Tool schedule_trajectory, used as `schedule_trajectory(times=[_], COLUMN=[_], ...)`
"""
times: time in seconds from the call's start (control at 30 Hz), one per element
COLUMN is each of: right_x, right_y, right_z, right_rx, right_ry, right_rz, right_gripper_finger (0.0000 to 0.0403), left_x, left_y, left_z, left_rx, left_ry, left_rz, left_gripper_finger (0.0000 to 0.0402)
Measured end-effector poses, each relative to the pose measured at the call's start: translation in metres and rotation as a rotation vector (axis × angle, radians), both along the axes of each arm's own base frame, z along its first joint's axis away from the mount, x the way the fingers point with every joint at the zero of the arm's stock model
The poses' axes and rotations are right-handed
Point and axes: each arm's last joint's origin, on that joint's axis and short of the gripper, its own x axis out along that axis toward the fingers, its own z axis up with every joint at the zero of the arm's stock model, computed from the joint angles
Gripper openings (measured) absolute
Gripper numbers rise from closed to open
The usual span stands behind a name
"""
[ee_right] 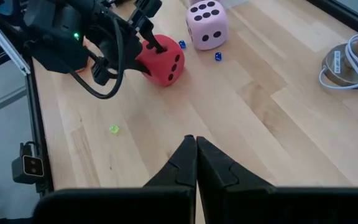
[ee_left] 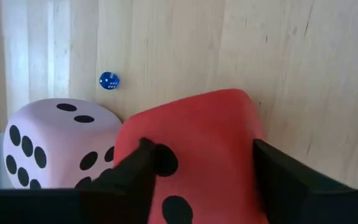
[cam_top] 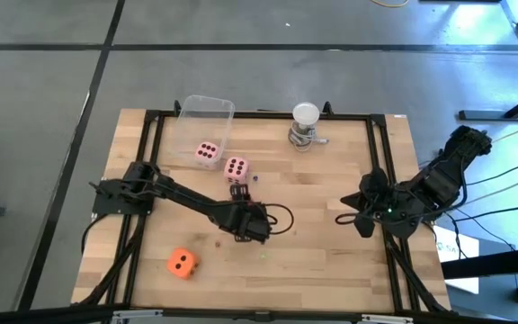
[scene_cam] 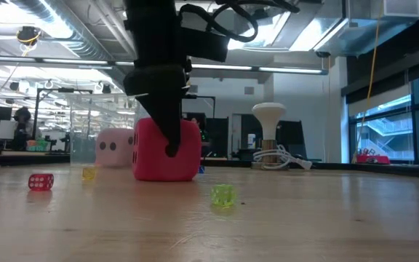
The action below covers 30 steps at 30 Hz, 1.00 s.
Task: Pick & Place Dice
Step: Put the large red dice into the transparent bin
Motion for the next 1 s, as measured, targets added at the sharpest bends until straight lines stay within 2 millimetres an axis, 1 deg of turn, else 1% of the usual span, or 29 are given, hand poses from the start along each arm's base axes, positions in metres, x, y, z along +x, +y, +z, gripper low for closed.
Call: schedule_trajectory(times=[0.07,0.1,0.2,0.33,0.43,0.5,0.67,0.8,0.83,0.93,1.0], right_x=[-0.001,-0.001,-0.002,-0.003,-0.003,-0.003,-0.003,-0.003,-0.003,-0.002,-0.002], right_y=[0.001,0.001,0.002,0.003,0.003,0.003,0.002,0.002,0.002,0.002,0.002], right_z=[0.000,0.000,0.000,0.001,0.001,0.001,0.001,0.001,0.001,0.001,0.002], right_rx=[-0.004,-0.004,-0.008,-0.027,-0.034,-0.036,-0.051,-0.055,-0.058,-0.067,-0.069], right_ry=[-0.004,-0.004,-0.008,-0.022,-0.030,-0.030,-0.046,-0.045,-0.049,-0.057,-0.061], right_rz=[0.004,0.007,0.013,0.011,0.005,0.005,-0.008,-0.005,-0.008,-0.015,-0.019], right_gripper_finger=[0.0000,0.0000,0.0000,0.0000,0.0000,0.0000,0.0000,0.0000,0.0000,0.0000,0.0000], left_x=[0.001,0.001,0.001,0.001,0.001,0.002,0.007,0.007,0.007,0.006,0.005], left_y=[0.002,0.003,0.006,0.005,0.005,0.002,0.000,0.000,0.000,-0.001,-0.003], left_z=[0.000,0.000,0.000,0.000,0.005,0.014,0.051,0.072,0.078,0.093,0.101], left_rx=[0.004,0.007,0.007,0.016,0.009,-0.007,-0.043,-0.068,-0.082,-0.103,-0.110], left_ry=[-0.005,-0.009,-0.015,-0.011,-0.022,-0.043,-0.153,-0.171,-0.173,-0.207,-0.221], left_rz=[0.014,0.024,0.040,0.028,0.028,0.023,0.048,0.068,0.078,0.102,0.114], left_gripper_finger=[0.0150,0.0143,0.0130,0.0129,0.0127,0.0126,0.0124,0.0111,0.0100,0.0024,0.0007])
